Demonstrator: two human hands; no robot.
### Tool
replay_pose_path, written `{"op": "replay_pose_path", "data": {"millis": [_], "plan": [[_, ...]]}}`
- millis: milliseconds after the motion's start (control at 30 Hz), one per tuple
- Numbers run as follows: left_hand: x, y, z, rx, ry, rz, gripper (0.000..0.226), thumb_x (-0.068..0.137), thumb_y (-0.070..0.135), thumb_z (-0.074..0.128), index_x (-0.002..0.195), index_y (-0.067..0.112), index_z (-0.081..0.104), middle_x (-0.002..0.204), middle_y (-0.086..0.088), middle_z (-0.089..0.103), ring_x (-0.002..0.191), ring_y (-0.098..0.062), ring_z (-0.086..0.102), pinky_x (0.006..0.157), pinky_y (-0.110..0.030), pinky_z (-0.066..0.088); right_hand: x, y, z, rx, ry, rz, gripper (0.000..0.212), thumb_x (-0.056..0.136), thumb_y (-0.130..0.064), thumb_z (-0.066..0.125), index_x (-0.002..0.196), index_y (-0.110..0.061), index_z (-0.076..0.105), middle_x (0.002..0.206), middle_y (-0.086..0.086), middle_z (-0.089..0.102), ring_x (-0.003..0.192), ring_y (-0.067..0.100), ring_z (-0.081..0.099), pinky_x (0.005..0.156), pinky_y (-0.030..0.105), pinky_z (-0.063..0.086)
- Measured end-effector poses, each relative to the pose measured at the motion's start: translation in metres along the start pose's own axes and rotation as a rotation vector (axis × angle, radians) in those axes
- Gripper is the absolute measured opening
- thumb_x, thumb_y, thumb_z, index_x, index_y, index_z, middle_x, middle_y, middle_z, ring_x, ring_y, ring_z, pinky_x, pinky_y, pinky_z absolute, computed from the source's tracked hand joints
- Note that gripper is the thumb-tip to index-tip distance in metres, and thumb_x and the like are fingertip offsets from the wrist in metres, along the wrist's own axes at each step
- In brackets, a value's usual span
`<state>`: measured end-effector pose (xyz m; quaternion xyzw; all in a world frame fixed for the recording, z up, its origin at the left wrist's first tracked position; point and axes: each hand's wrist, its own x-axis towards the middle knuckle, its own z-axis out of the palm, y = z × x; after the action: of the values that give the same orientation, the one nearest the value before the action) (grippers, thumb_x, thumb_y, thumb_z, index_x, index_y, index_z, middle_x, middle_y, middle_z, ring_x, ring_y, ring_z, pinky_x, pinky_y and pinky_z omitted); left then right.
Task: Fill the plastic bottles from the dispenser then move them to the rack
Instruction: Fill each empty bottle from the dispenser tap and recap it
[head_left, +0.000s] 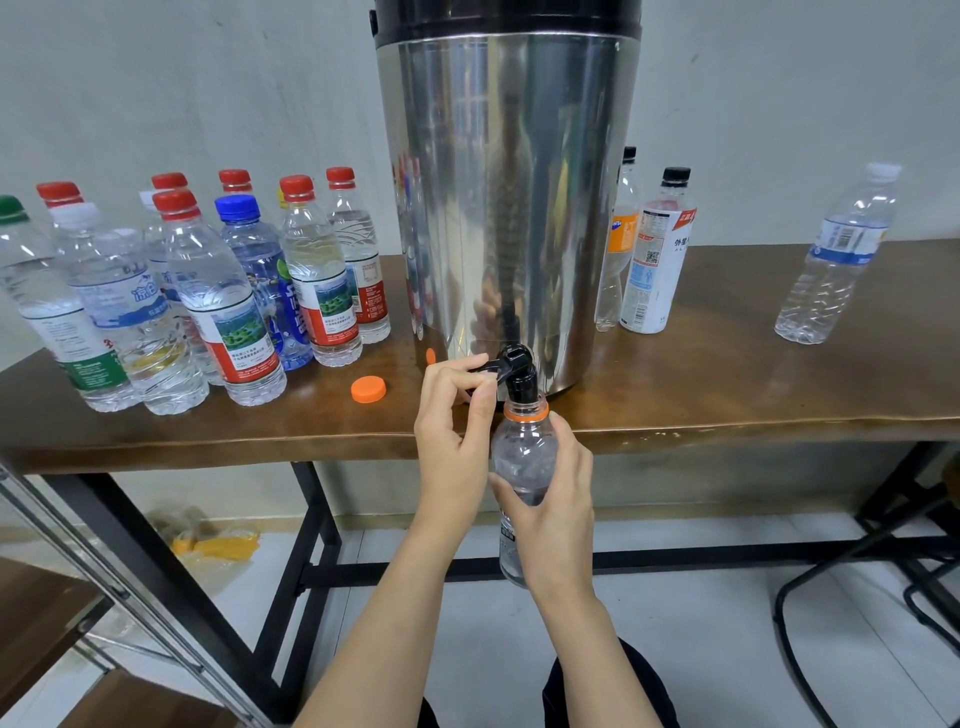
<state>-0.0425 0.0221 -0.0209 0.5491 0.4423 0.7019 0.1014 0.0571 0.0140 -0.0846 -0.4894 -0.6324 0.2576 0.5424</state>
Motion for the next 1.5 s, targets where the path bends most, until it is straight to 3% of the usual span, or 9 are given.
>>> {"op": "replay_pose_path", "data": {"millis": [433, 567, 633, 700, 767, 867, 1133, 1400, 1500], "plan": [[0.002, -0.002, -0.004, 0.029, -0.036, 0.019, 0.012, 0.097, 0.012, 0.055, 0.093, 0.005, 0.064, 0.111, -0.004, 0.062, 0.112, -0.015, 0.058, 0.099, -0.028, 0.044, 0.002, 0.000, 0.000, 0.007, -0.014, 0.019, 0.084, 0.078, -0.021, 0.083, 0.146, -0.032, 0.035, 0.130, -0.014, 0.040, 0.111, -0.004, 0.046, 0.076, -0.005, 0.035], [0.006, 0.001, -0.013, 0.056, -0.111, 0.025, 0.017, 0.096, 0.023, 0.056, 0.095, 0.010, 0.066, 0.113, 0.004, 0.063, 0.114, -0.017, 0.058, 0.097, -0.021, 0.042, 0.002, -0.003, -0.003, 0.026, -0.035, 0.033, 0.082, 0.080, -0.022, 0.081, 0.145, -0.035, 0.033, 0.130, -0.016, 0.039, 0.110, -0.002, 0.047, 0.081, 0.005, 0.039], [0.010, 0.004, -0.019, 0.127, -0.172, 0.060, 0.020, 0.094, 0.031, 0.055, 0.095, 0.014, 0.067, 0.112, 0.013, 0.063, 0.111, -0.016, 0.058, 0.094, -0.016, 0.040, 0.002, -0.003, -0.004, 0.039, -0.045, 0.042, 0.082, 0.080, -0.023, 0.081, 0.145, -0.037, 0.033, 0.131, -0.014, 0.039, 0.113, 0.003, 0.050, 0.085, 0.012, 0.040], [0.017, 0.008, -0.028, 0.253, -0.241, 0.134, 0.023, 0.091, 0.035, 0.057, 0.097, 0.015, 0.068, 0.109, 0.015, 0.064, 0.104, -0.014, 0.056, 0.091, -0.015, 0.039, 0.003, -0.004, -0.006, 0.054, -0.052, 0.053, 0.081, 0.080, -0.023, 0.081, 0.144, -0.037, 0.033, 0.130, -0.014, 0.039, 0.113, 0.004, 0.050, 0.082, 0.008, 0.039], [0.027, 0.011, -0.038, 0.406, -0.339, 0.224, 0.026, 0.089, 0.038, 0.062, 0.101, 0.016, 0.068, 0.106, 0.010, 0.065, 0.099, -0.016, 0.055, 0.090, -0.024, 0.042, 0.003, -0.005, -0.007, 0.066, -0.061, 0.063, 0.081, 0.080, -0.023, 0.081, 0.144, -0.038, 0.033, 0.129, -0.015, 0.039, 0.112, 0.001, 0.049, 0.076, 0.002, 0.038], [0.043, 0.019, -0.048, 0.618, -0.496, 0.346, 0.026, 0.084, 0.027, 0.075, 0.106, 0.015, 0.067, 0.101, 0.002, 0.065, 0.095, -0.020, 0.058, 0.085, -0.041, 0.047, 0.003, -0.007, -0.007, 0.082, -0.069, 0.076, 0.081, 0.080, -0.023, 0.081, 0.143, -0.039, 0.033, 0.130, -0.014, 0.039, 0.109, 0.000, 0.049, 0.075, 0.004, 0.039], [0.074, 0.051, -0.051, 0.902, -0.739, 0.742, 0.039, 0.070, 0.013, 0.087, 0.104, 0.009, 0.069, 0.087, -0.004, 0.068, 0.077, -0.027, 0.065, 0.068, -0.036, 0.050, 0.004, -0.011, -0.010, 0.120, -0.093, 0.098, 0.079, 0.080, -0.024, 0.081, 0.141, -0.041, 0.034, 0.132, -0.018, 0.038, 0.113, 0.001, 0.048, 0.081, 0.010, 0.037], [0.083, 0.060, -0.048, 0.996, -0.832, 0.834, 0.035, 0.071, -0.002, 0.083, 0.100, 0.010, 0.068, 0.073, -0.003, 0.061, 0.064, -0.025, 0.058, 0.054, -0.031, 0.048, 0.005, -0.011, -0.013, 0.131, -0.109, 0.097, 0.078, 0.081, -0.022, 0.081, 0.141, -0.040, 0.035, 0.131, -0.019, 0.038, 0.112, -0.001, 0.046, 0.073, -0.001, 0.036], [0.098, 0.079, -0.033, 1.000, -0.857, 0.627, 0.036, 0.084, 0.000, 0.070, 0.115, 0.017, 0.069, 0.096, -0.003, 0.069, 0.088, -0.023, 0.065, 0.068, -0.018, 0.051, 0.005, -0.011, -0.013, 0.132, -0.113, 0.093, 0.078, 0.080, -0.022, 0.081, 0.141, -0.040, 0.035, 0.128, -0.020, 0.038, 0.111, -0.001, 0.045, 0.073, 0.000, 0.036]]}}
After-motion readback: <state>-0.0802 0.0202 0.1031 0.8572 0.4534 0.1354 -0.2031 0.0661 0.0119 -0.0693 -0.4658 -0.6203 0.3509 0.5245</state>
